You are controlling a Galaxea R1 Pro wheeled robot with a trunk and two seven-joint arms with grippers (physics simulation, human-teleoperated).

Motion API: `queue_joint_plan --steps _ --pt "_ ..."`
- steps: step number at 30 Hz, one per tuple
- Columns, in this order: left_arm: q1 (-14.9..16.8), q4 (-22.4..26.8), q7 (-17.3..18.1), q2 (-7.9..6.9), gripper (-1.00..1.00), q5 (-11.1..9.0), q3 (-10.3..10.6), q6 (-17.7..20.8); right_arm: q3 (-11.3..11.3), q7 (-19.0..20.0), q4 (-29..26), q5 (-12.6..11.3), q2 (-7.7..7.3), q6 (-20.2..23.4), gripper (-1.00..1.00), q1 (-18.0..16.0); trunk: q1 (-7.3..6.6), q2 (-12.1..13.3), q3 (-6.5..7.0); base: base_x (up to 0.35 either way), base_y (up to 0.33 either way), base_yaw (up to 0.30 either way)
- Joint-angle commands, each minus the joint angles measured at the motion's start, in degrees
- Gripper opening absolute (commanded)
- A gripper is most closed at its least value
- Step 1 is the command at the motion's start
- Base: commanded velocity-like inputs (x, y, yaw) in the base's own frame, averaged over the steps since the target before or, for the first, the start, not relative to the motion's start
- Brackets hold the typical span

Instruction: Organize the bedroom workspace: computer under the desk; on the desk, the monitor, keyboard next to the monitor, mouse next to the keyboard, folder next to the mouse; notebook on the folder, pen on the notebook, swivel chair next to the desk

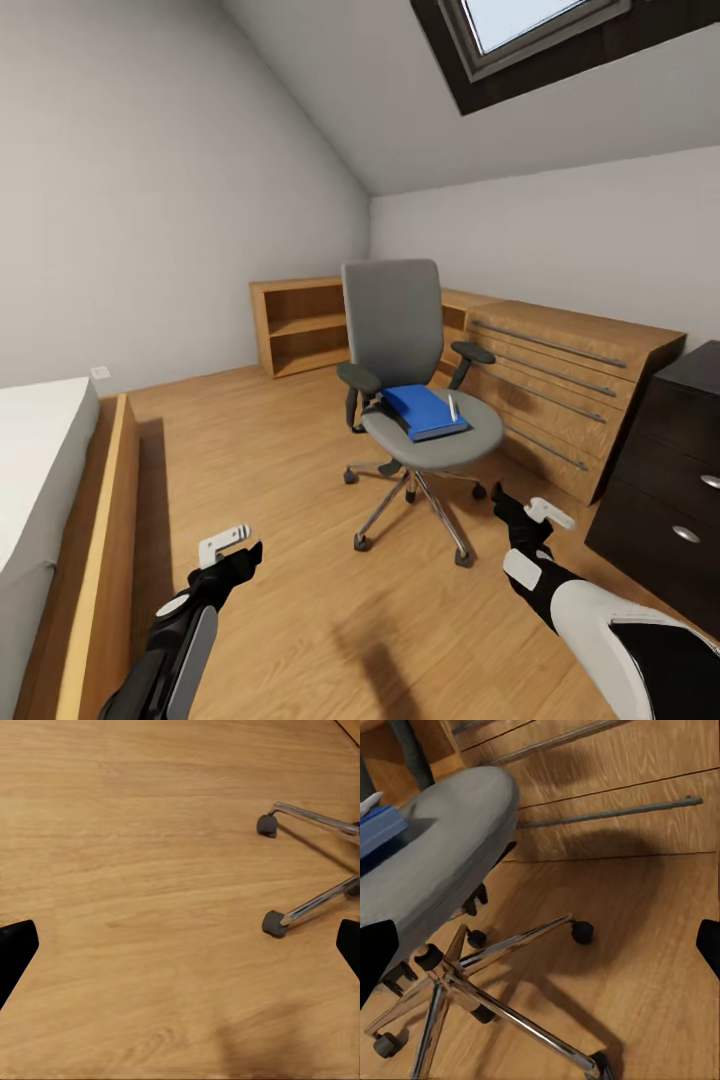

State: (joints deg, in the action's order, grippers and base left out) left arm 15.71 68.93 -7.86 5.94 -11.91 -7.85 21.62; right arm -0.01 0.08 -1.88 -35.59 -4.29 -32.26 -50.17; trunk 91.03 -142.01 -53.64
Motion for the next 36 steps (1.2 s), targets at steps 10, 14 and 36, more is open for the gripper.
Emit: queue_joint_plan --steps 10,14,36 --pt "0.0 -10.1 0.0 -0.89 1.0 -0.7 -0.1 0.2 0.0 0.0 2.9 3.7 1.93 -4.7 1.0 4.6 -2.22 4.0 1.74 0.0 0.0 0.0" --pt "0.0 -14.5 0.1 -1.65 1.0 -0.7 0.1 0.2 0.1 0.0 2.9 5.1 3.11 -4.8 1.0 8.2 -3.1 5.6 2.46 0.0 0.0 0.0" --pt "0.0 -44.7 0.1 -2.79 1.0 -0.4 3.5 -29.1 -0.1 -0.4 3.0 14.1 4.48 -4.9 1.0 23.1 -7.93 14.4 6.41 0.0 0.0 0.0"
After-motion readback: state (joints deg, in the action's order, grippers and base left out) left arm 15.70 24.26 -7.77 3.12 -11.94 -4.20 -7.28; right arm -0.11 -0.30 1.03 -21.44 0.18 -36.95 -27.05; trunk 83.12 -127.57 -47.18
